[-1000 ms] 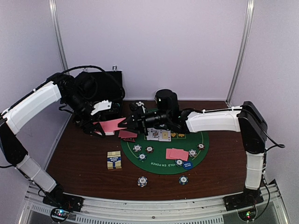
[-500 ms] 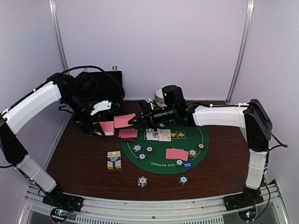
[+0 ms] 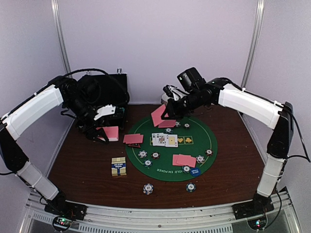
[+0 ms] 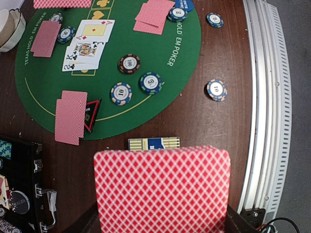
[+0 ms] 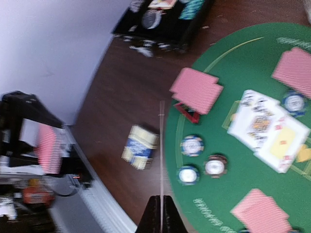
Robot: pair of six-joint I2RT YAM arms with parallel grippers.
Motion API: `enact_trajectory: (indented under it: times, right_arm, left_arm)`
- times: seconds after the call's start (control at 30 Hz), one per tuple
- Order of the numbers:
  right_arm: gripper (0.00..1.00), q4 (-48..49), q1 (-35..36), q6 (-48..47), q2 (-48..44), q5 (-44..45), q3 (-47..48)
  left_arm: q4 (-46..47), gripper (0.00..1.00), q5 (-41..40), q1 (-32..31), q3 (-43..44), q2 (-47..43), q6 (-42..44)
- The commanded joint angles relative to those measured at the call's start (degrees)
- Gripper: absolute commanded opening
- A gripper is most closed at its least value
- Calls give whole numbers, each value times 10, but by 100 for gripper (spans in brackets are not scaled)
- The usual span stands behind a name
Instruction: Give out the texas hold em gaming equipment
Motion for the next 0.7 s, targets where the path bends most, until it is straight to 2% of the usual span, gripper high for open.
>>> enact_trajectory:
  times: [0.0, 0.17, 0.33, 0.53, 0.67]
  right_arm:
    - [0, -160, -1, -249, -36, 311, -19]
    - [0, -52, 4, -386, -68, 500, -110]
    - [0, 63, 11, -513, -50, 637, -176]
    - [0, 217, 18, -632, -12, 688, -242]
    - [0, 240, 23, -649, 21, 654, -244]
  left_arm:
    - [3, 17, 4, 2, -8, -19, 6]
    - [2, 17, 1, 2, -8, -21, 6]
    - [2, 17, 5, 2, -6, -17, 5]
    - [-1, 17, 3, 2, -2, -16, 5]
    - [0, 17, 4, 2, -1, -14, 5]
